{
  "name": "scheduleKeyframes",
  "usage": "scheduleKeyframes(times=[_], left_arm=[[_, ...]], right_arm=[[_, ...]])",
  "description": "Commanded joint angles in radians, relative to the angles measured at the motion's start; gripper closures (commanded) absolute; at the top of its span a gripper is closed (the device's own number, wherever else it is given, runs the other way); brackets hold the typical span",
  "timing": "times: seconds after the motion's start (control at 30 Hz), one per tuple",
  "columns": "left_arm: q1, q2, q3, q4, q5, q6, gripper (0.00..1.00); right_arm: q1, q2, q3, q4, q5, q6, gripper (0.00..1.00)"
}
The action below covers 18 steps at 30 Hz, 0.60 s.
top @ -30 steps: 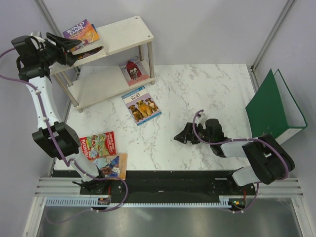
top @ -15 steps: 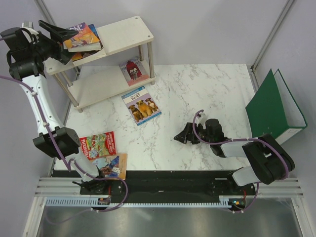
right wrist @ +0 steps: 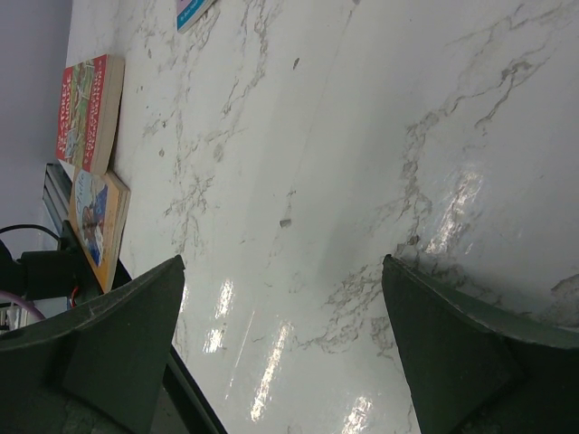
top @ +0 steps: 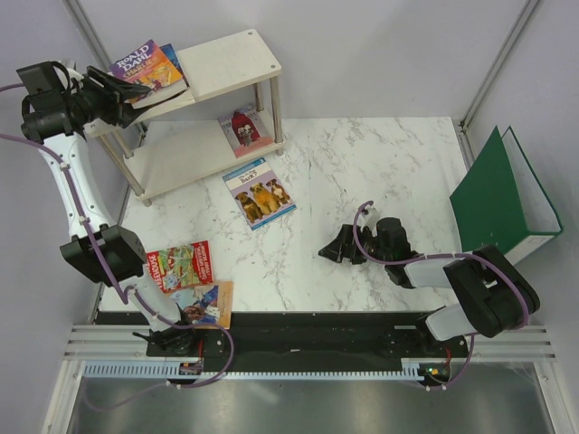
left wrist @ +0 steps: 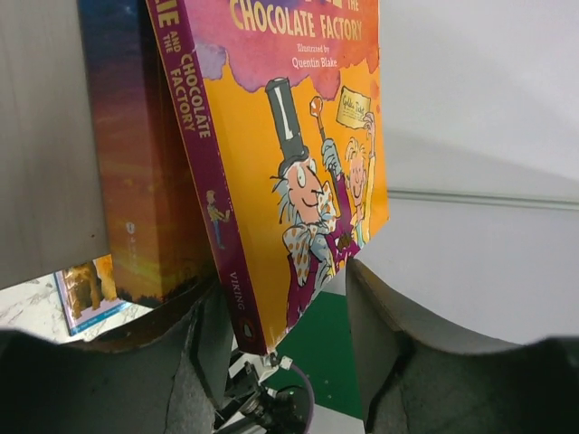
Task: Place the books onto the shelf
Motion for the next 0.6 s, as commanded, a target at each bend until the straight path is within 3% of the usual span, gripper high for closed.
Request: scheduleKeyframes(times=[0.0, 0.13, 0.23, 0.27, 0.4, 0.57], left_arm=[[0.009, -0.052, 0.014, -0.037, -0.072, 0.074, 0.43], [0.007, -0.063, 0.018, -0.048, -0.098, 0.092, 0.45], [0.007, -0.066, 0.02, -0.049, -0.081, 0.108, 0.68], [0.007, -0.063, 0.02, -0.049, -0.072, 0.111, 0.7], [0.007, -0.052, 0.04, -0.049, -0.009, 0.127, 0.78], [0.007, -0.043, 0.055, -0.049, 0.016, 0.147, 0.8]], right_arm=[[0.008, 0.034, -0.038, -0.087, -0.009, 0.004, 0.02], [0.008, 0.039, -0.04, -0.082, -0.012, 0.007, 0.02], [0.008, 0.043, -0.04, -0.076, -0.015, 0.008, 0.02], [0.008, 0.045, -0.04, -0.076, -0.017, 0.009, 0.02], [0.008, 0.062, -0.038, -0.061, -0.023, 0.014, 0.02], [0.008, 0.073, -0.037, -0.054, -0.026, 0.015, 0.02]])
